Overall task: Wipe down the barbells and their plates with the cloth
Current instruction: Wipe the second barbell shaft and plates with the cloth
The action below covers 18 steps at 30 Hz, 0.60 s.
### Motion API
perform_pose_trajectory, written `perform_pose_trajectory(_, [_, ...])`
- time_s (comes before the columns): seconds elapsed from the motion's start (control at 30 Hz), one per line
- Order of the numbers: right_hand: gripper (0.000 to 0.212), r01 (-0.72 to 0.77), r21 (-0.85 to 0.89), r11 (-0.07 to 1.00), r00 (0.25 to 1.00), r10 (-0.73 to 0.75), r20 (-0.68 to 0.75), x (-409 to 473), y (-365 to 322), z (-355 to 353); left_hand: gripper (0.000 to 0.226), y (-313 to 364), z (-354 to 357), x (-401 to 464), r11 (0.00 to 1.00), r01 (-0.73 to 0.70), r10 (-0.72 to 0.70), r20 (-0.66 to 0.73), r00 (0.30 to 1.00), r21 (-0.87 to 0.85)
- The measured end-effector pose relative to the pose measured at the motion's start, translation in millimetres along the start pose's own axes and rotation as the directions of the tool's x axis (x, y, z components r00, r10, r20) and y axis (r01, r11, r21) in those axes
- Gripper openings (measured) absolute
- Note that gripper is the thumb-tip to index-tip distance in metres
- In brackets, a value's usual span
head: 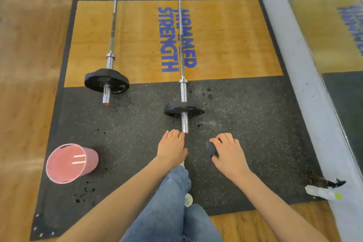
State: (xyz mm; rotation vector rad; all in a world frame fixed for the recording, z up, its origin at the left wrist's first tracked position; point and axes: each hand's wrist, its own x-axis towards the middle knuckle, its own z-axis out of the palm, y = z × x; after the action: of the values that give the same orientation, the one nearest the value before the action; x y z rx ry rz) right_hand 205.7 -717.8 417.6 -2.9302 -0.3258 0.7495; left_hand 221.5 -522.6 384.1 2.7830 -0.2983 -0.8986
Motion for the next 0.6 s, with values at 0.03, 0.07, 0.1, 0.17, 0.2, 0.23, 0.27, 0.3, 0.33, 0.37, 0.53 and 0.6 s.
perform_pose_trajectory(0.03, [0.050,0.003,0.006,1.000,1.000,-0.003,0.013,8,4,-4,0.058,-1,-4,10,1.000,0.015,-0.015,0.004,1.000,-0.008])
perform_pose_trajectory(0.07, [0.050,0.007,0.009,1.000,1.000,-0.007,0.024,17,8,-9,0.058,0,-10,19,1.000,0.028,-0.028,0.008,1.000,-0.014])
perform_pose_trajectory(0.1, [0.049,0.012,0.008,1.000,0.999,-0.012,0.033,25,12,-13,0.057,0,-15,28,0.999,0.041,-0.040,0.014,0.999,-0.022])
perform_pose_trajectory(0.17, [0.049,0.030,0.004,1.000,0.999,-0.030,0.041,40,19,-21,0.057,2,-22,44,0.998,0.060,-0.059,0.027,0.998,-0.033])
perform_pose_trajectory(0.2, [0.048,0.042,-0.001,0.999,0.998,-0.042,0.048,48,22,-24,0.058,2,-24,50,0.997,0.068,-0.067,0.035,0.997,-0.041])
perform_pose_trajectory(0.23, [0.048,0.051,-0.006,0.999,0.997,-0.050,0.059,55,25,-27,0.058,3,-27,56,0.996,0.078,-0.075,0.045,0.996,-0.052])
perform_pose_trajectory(0.27, [0.048,0.055,-0.009,0.998,0.996,-0.054,0.068,61,27,-29,0.058,3,-29,59,0.994,0.086,-0.083,0.053,0.995,-0.063])
perform_pose_trajectory(0.3, [0.048,0.060,-0.011,0.998,0.996,-0.059,0.073,68,29,-31,0.057,4,-32,63,0.993,0.096,-0.092,0.056,0.994,-0.071])
perform_pose_trajectory(0.33, [0.048,0.070,-0.014,0.997,0.994,-0.069,0.079,74,31,-34,0.056,3,-35,67,0.991,0.105,-0.101,0.059,0.993,-0.077])
perform_pose_trajectory(0.37, [0.048,0.083,-0.019,0.996,0.993,-0.081,0.087,81,33,-37,0.056,3,-37,70,0.989,0.118,-0.113,0.063,0.992,-0.086])
perform_pose_trajectory(0.53, [0.047,0.189,-0.040,0.981,0.973,-0.182,0.143,117,45,-49,0.060,-3,-46,85,0.967,0.222,-0.215,0.069,0.974,-0.127])
perform_pose_trajectory(0.6, [0.047,0.242,-0.048,0.969,0.960,-0.232,0.154,134,52,-55,0.060,0,-50,93,0.949,0.276,-0.267,0.072,0.961,-0.156])
